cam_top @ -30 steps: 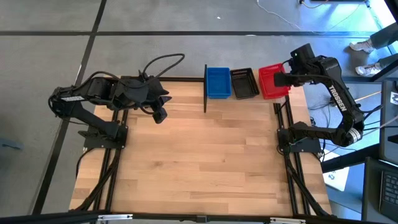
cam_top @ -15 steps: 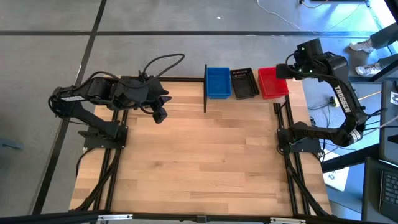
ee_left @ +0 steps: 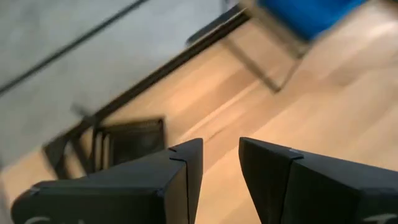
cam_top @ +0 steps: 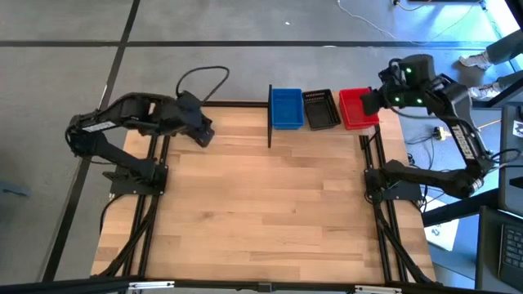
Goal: Stack baskets on shelf by color
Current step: Stack the black bin on the black bin on the shelf
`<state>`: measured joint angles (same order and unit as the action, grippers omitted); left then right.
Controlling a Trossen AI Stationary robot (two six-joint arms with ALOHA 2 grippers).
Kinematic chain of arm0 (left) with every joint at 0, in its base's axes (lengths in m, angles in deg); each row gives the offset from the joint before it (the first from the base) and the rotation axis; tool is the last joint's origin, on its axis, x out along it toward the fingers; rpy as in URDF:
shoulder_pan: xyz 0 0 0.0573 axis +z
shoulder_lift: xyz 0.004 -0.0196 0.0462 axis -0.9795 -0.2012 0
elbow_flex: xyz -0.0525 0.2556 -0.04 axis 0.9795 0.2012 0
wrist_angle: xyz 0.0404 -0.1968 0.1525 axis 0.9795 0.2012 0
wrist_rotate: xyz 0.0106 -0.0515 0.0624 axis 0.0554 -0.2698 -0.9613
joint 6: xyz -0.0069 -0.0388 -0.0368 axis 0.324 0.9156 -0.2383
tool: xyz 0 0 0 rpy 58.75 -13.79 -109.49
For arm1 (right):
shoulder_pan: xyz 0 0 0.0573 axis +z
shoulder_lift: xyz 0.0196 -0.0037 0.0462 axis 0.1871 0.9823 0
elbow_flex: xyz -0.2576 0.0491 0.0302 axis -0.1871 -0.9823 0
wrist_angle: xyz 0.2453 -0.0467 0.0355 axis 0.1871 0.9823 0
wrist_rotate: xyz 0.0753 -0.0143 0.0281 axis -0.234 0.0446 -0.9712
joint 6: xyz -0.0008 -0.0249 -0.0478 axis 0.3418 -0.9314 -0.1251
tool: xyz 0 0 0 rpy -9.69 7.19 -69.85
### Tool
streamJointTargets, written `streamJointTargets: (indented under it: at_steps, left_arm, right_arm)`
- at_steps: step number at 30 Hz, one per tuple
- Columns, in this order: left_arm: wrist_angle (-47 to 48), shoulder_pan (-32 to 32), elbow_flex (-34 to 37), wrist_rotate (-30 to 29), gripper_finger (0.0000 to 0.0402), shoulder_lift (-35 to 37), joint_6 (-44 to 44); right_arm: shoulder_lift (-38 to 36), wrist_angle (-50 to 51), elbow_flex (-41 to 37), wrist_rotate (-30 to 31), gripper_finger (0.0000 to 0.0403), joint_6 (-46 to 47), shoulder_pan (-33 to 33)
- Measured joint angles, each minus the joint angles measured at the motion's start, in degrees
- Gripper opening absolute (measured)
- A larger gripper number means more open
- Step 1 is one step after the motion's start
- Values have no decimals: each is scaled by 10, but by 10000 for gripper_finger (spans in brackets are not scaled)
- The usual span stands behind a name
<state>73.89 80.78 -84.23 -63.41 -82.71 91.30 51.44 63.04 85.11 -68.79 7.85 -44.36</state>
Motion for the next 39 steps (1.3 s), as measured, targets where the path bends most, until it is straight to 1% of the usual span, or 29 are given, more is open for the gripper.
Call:
streamJointTargets:
  at_steps: [3,5,7,9,12,15,17,21,24,26,29,33,39]
  left_arm:
    - [47,46,1,24,96,-18,39]
    - [70,78,1,55,96,-33,38]
    - [69,108,13,89,96,-41,21]
    - [59,136,32,125,96,-51,-3]
    - [37,185,82,184,96,-70,-27]
    - [16,233,138,221,96,-82,-38]
    - [-14,261,175,231,96,-92,-55]
    - [-109,296,233,240,96,-101,-110]
    - [-163,326,272,243,96,-100,-144]
    - [-196,346,300,253,96,-100,-159]
    - [-224,378,331,264,96,-101,-188]
    - [-253,418,361,275,96,-101,-216]
    - [-304,455,398,299,96,-101,-224]
  right_arm:
    - [-28,-36,0,-52,83,-16,43]
    - [-44,-62,1,-89,83,-16,70]
    - [-59,-82,1,-115,83,-19,94]
    - [-70,-93,1,-122,83,-28,119]
    - [-78,-94,1,-122,83,-28,150]
    - [-80,-94,1,-122,83,-29,175]
    - [-79,-94,1,-122,83,-28,190]
    - [-74,-94,1,-122,83,-27,212]
    - [-70,-99,1,-121,83,-29,229]
    - [-64,-98,1,-122,83,-61,243]
    - [-55,-100,1,-122,83,-125,271]
    - [-38,-117,1,-122,83,-161,299]
    - [-7,-139,0,-122,83,-168,316]
